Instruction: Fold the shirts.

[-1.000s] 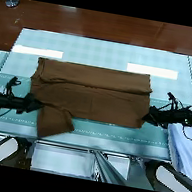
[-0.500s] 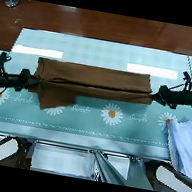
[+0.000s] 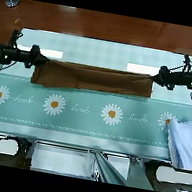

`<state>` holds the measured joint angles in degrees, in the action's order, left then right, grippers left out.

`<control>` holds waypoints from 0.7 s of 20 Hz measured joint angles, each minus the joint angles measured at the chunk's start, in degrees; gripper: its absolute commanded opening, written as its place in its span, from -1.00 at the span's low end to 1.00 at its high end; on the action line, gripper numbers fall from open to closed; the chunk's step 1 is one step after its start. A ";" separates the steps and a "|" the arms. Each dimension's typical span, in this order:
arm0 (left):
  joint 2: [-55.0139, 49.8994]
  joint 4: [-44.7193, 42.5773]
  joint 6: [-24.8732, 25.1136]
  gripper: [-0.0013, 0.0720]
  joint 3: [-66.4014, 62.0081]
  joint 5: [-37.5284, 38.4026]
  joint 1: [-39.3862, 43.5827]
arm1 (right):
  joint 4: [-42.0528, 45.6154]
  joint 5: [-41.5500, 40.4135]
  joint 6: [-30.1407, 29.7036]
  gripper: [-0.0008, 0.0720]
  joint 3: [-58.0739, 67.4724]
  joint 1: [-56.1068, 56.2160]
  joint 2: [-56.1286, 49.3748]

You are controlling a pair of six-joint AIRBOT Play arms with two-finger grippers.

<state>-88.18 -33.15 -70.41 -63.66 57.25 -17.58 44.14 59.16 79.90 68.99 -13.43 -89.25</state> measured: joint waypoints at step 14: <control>-4.46 -18.80 -7.82 0.95 -9.99 19.04 -5.88 | 0.90 3.30 0.07 0.73 5.33 -7.17 -6.56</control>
<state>-92.64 -51.94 -78.24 -73.65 76.29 -23.46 45.04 62.46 79.96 74.32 -20.60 -95.81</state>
